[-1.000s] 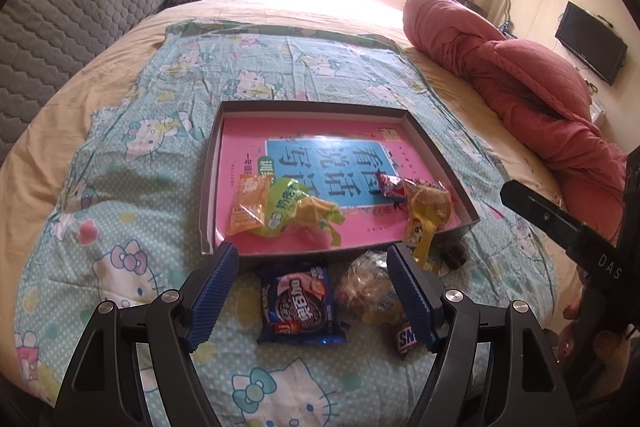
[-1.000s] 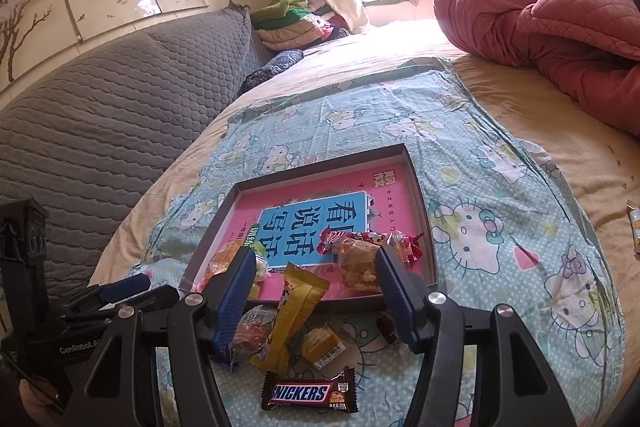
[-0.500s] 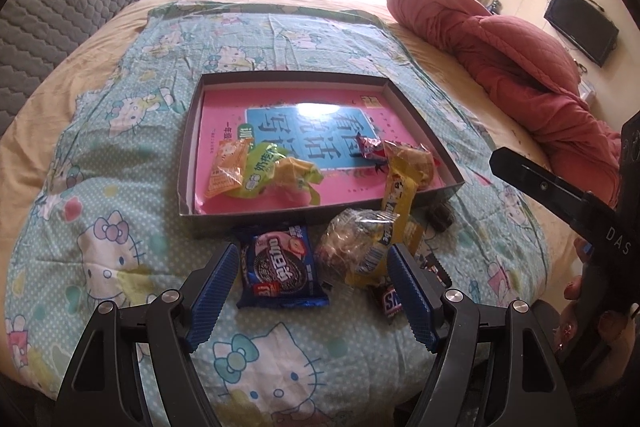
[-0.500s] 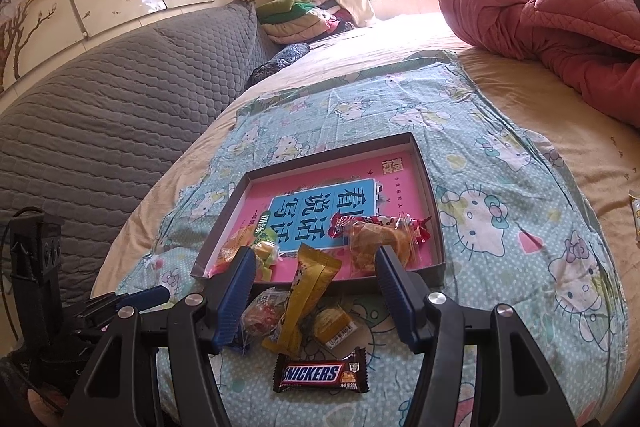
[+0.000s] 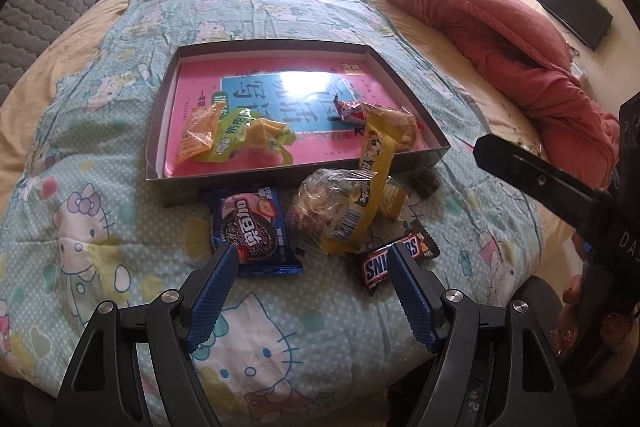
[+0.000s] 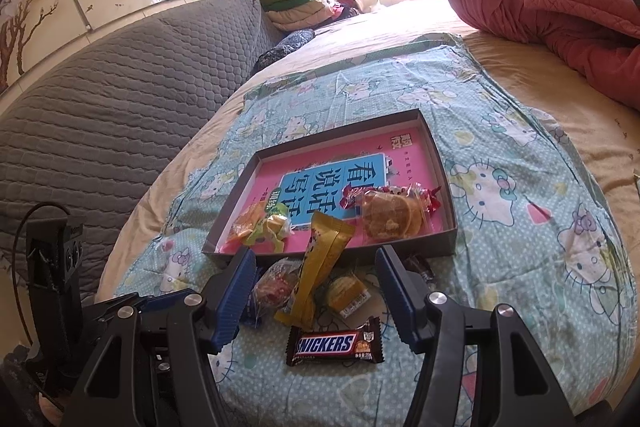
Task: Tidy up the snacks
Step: 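Withdraw both grippers from the tray back toward the snack pile, then close left gripper on the clear bread bag while right gripper grasps the gold-wrapped snack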
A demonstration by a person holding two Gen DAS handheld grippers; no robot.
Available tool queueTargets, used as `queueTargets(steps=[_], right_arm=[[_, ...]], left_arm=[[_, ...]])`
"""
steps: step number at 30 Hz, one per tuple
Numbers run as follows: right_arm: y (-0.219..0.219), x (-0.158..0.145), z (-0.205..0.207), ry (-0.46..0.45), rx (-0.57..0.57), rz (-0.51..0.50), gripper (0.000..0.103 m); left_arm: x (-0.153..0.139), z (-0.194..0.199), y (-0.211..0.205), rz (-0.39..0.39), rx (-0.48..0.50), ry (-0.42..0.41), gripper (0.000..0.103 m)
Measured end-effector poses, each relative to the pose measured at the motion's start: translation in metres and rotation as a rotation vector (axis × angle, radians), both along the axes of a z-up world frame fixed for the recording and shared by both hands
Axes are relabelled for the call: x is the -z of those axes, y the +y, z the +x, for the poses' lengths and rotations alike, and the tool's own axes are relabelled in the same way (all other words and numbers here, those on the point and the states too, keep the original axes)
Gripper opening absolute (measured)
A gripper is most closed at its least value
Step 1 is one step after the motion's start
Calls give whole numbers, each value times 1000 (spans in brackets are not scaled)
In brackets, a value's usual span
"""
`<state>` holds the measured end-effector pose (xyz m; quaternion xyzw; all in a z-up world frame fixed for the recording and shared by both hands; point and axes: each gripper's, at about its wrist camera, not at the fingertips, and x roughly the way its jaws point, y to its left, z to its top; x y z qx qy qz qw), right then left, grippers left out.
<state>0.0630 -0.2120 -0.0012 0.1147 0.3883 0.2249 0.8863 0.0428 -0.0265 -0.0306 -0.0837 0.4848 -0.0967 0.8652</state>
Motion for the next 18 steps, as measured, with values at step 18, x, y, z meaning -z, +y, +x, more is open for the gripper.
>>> queueTargets(steps=[18], right_arm=[[9,20,2,77,-51,13,62]], left_arm=[[21,13,2,-13,21,46,78]])
